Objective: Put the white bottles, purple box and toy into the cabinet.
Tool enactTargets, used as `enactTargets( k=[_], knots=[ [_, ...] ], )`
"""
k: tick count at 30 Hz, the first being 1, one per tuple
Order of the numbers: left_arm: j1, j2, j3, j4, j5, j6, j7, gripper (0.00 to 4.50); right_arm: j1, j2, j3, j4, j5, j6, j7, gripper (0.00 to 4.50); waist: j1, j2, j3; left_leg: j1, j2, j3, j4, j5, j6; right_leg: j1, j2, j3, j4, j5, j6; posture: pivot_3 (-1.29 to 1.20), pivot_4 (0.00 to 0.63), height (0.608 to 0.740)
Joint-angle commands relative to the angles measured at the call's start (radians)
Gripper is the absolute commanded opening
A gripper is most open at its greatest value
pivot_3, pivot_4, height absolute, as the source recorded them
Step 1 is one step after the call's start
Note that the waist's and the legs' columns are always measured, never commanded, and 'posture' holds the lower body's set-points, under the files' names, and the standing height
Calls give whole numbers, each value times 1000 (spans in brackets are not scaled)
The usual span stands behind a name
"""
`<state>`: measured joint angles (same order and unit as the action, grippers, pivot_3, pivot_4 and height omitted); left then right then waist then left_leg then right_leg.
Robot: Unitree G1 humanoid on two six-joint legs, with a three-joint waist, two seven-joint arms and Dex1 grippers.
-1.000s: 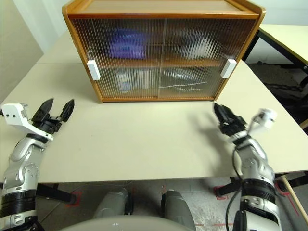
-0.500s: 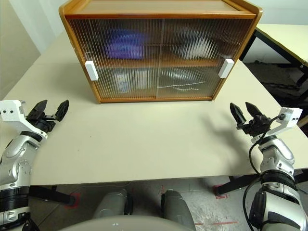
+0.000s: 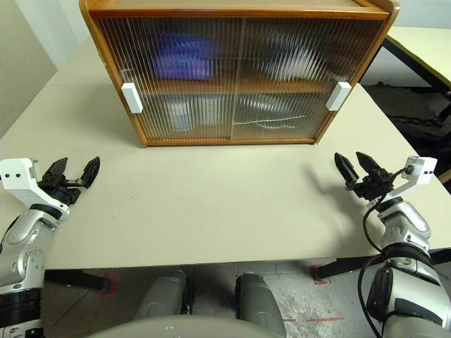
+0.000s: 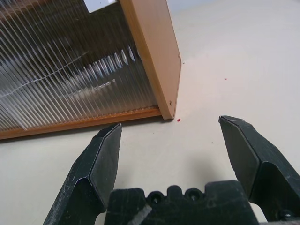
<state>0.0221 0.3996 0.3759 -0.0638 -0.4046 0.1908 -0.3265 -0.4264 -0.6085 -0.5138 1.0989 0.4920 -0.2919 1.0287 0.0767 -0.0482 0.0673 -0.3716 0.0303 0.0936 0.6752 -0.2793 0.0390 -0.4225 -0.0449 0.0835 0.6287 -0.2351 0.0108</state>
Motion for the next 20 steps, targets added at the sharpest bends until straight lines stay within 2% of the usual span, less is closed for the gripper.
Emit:
enactTargets(
  k=[1, 6, 20],
  knots=[
    [-18, -20, -29, 19, 30, -13, 8, 4500, -18, -41, -20, 28, -1, -15, 11, 4468, 5, 0, 0, 0, -1, 0, -1, 0, 0, 0, -1, 0, -1, 0, 0, 264, 65, 740],
    [-74, -37, -49, 4, 38, 14, 31, 4500, -48, -54, -30, 63, -3, -2, 5, 4468, 22, -5, 6, 0, -1, 0, -2, 0, 0, 1, 0, -1, -3, 1, 1, 259, 91, 740],
    [-79, -62, -69, -2, 50, 15, 47, 4500, -83, -58, -24, 84, -29, -11, -39, 4468, 23, -2, 11, 0, -1, 0, -6, 1, 1, 2, 0, 0, -5, 2, 1, 247, 66, 740]
  ],
)
